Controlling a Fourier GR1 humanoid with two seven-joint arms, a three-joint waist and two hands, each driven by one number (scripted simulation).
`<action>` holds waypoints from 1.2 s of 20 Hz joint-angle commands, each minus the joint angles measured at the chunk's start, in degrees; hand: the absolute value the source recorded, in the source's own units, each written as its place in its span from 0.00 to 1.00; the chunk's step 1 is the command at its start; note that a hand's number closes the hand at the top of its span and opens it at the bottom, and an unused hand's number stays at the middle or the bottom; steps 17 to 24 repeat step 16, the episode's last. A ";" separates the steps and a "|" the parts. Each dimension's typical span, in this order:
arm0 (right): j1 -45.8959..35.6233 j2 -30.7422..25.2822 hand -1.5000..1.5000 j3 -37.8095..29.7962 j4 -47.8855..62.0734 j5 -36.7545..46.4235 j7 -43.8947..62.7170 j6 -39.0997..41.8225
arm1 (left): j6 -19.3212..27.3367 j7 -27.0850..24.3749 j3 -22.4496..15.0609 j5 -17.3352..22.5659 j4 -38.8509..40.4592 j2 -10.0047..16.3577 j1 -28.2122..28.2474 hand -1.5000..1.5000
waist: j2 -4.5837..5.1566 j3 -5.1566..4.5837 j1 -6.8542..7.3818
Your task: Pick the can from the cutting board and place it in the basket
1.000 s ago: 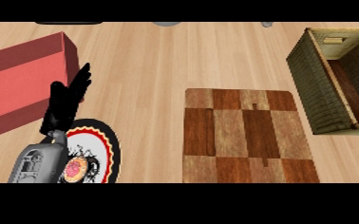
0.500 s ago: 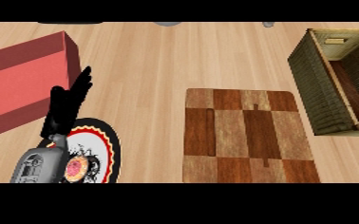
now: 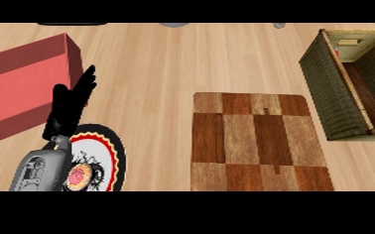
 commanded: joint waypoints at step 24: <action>17.66 -19.91 0.00 -26.32 7.43 -15.39 -6.73 2.75 | -0.16 0.15 1.23 0.06 -0.44 0.73 0.80 0.50 | -0.10 0.05 -1.14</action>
